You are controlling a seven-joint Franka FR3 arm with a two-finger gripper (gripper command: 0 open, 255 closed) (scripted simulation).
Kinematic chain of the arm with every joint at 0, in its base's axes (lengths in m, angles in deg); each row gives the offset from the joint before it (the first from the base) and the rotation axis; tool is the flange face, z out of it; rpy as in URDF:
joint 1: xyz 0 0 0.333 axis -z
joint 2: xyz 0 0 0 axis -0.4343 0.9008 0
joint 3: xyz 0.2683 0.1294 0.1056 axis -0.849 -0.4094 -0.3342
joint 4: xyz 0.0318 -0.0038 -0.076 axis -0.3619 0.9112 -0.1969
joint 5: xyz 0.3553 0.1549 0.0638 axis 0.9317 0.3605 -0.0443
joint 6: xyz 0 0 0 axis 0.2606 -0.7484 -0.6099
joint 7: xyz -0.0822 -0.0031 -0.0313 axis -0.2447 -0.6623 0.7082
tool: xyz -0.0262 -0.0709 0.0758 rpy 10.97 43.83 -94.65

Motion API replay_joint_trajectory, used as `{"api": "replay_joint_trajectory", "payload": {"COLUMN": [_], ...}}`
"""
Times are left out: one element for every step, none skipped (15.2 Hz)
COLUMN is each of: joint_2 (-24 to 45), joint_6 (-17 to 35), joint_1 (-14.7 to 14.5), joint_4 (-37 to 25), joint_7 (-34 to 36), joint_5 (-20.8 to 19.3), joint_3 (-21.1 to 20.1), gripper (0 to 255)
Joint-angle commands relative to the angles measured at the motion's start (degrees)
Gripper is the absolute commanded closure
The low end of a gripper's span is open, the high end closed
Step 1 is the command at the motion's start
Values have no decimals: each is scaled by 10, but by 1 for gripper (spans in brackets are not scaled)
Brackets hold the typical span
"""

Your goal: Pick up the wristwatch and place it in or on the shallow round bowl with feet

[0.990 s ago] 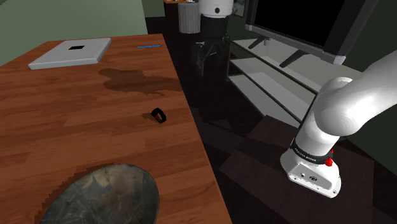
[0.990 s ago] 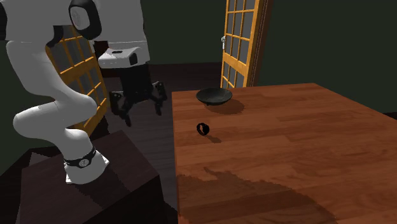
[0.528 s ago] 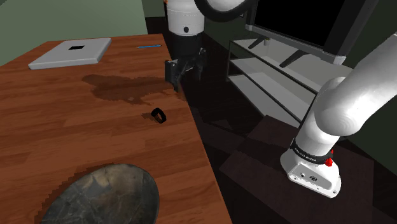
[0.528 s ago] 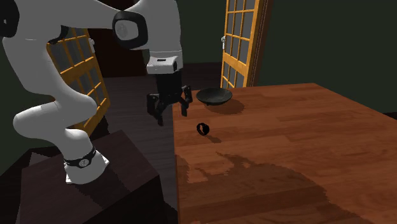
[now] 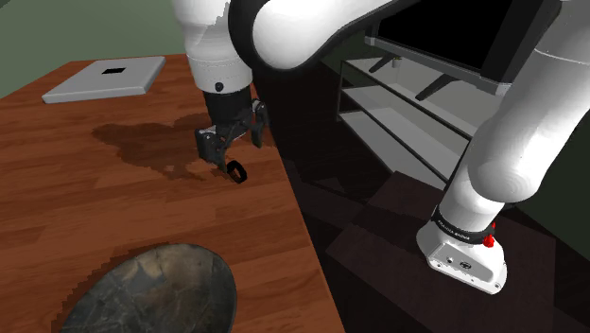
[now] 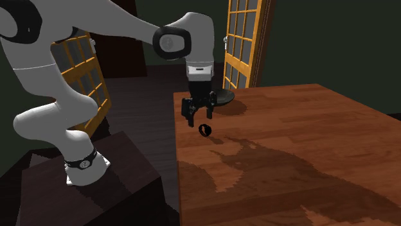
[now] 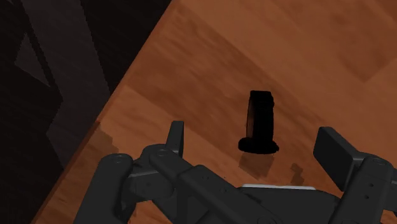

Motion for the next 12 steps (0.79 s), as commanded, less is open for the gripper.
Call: {"api": "replay_joint_trajectory", "payload": {"joint_2": [34, 36, 38, 40, 42, 45, 47, 52, 52, 52, 52, 52], "joint_6": [-3, 5, 12, 19, 26, 33, 41, 52, 52, 52, 52, 52], "joint_1": [-7, -7, -7, -7, -7, -7, -6, -6, -6, -6, -6, -6], "joint_4": [-24, -19, -13, -7, -2, 4, 9, 17, 17, 17, 17, 17], "joint_7": [26, 27, 28, 30, 31, 33, 34, 37, 37, 37, 37, 37], "joint_5": [-26, -28, -30, -31, -34, -36, -38, -42, -42, -42, -42, -42], "joint_3": [-12, -11, -11, -11, -10, -10, -10, -9, -9, -9, -9, -9], "gripper": [0, 0, 0, 0, 0, 0, 0, 0, 0, 0, 0, 0]}}
